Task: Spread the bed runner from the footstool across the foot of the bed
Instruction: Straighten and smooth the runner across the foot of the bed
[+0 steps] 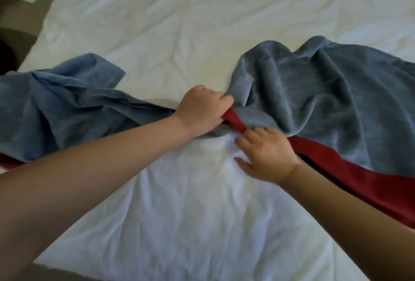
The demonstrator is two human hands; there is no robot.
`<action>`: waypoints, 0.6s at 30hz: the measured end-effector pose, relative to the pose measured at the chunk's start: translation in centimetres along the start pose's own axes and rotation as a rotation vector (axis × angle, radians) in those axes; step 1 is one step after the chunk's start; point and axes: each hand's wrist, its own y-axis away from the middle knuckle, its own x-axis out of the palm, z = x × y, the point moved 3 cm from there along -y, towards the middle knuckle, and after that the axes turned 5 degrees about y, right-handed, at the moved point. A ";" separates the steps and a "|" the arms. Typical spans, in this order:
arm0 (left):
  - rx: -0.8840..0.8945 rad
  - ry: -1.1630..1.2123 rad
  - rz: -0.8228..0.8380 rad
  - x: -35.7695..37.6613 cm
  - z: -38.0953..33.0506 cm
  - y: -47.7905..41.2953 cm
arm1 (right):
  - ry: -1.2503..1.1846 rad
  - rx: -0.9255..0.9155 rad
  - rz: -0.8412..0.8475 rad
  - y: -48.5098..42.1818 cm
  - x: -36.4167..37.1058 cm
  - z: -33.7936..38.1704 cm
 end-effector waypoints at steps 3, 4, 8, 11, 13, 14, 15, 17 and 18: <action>-0.137 0.091 -0.002 -0.2 1.3 -1.0 | 0.053 0.456 0.088 -1.1 0.1 -1.0; -0.185 0.131 -0.016 -0.2 1.9 -1.0 | 0.042 0.591 0.097 -1.2 0.2 -1.5; -0.316 0.340 0.015 0.3 2.7 -0.4 | 0.028 0.724 0.192 -1.8 0.9 -2.9; -0.436 0.484 0.054 0.7 2.4 0.1 | 0.023 0.632 0.140 -2.0 0.7 -3.0; -0.602 0.646 0.070 1.3 3.0 0.3 | -0.001 0.565 0.181 -1.3 0.5 -2.2; -0.662 0.690 0.088 1.5 3.3 0.4 | -0.013 0.511 0.219 -0.5 0.5 -1.7; -0.690 0.671 0.117 1.8 3.6 0.4 | -0.017 0.443 0.263 0.5 0.7 -1.0; -0.684 0.568 0.195 2.3 3.5 0.3 | -0.005 0.305 0.344 2.5 0.7 0.5; -0.666 0.529 0.243 2.4 3.0 0.2 | 0.001 0.260 0.358 3.4 0.6 1.0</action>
